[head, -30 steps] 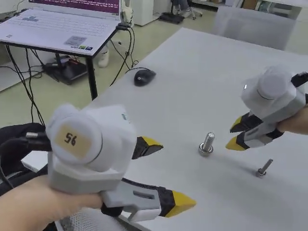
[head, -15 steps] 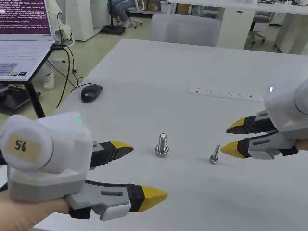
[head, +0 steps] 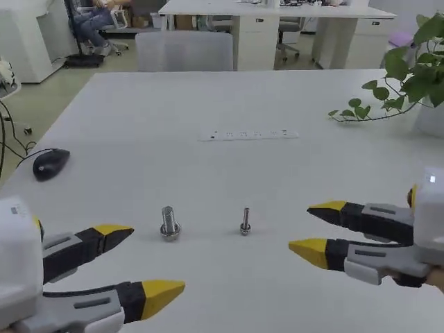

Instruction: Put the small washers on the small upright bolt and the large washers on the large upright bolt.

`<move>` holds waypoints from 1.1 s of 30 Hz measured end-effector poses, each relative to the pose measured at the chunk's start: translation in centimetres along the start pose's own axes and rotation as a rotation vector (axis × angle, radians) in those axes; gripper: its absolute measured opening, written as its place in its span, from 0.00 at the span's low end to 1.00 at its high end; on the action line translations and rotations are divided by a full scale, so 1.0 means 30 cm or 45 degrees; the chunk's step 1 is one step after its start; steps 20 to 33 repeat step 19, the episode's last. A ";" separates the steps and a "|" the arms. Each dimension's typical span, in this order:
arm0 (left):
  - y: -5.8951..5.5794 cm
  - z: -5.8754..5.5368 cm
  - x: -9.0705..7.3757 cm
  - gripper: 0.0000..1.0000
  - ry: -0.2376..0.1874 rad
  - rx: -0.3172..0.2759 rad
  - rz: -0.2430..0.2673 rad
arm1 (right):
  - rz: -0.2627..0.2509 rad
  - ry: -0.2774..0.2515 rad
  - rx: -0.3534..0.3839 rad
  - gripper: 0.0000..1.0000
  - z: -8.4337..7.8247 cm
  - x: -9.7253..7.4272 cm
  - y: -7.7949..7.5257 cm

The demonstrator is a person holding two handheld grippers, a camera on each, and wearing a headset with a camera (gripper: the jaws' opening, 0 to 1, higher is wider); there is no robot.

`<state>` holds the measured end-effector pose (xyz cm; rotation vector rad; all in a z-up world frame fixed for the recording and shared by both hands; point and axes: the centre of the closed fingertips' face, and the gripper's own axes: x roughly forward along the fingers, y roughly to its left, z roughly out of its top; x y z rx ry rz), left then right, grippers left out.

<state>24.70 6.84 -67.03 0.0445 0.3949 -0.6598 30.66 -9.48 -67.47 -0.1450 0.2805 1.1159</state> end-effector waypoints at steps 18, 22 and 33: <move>0.059 -0.055 -0.082 0.67 -0.095 -0.123 0.174 | -0.034 -0.107 0.068 0.77 -0.067 0.043 0.030; 0.065 -0.048 -0.083 0.68 -0.105 -0.120 0.183 | -0.031 -0.107 0.069 0.78 -0.067 0.048 0.031; 0.065 -0.048 -0.083 0.68 -0.105 -0.120 0.183 | -0.031 -0.107 0.069 0.78 -0.067 0.048 0.031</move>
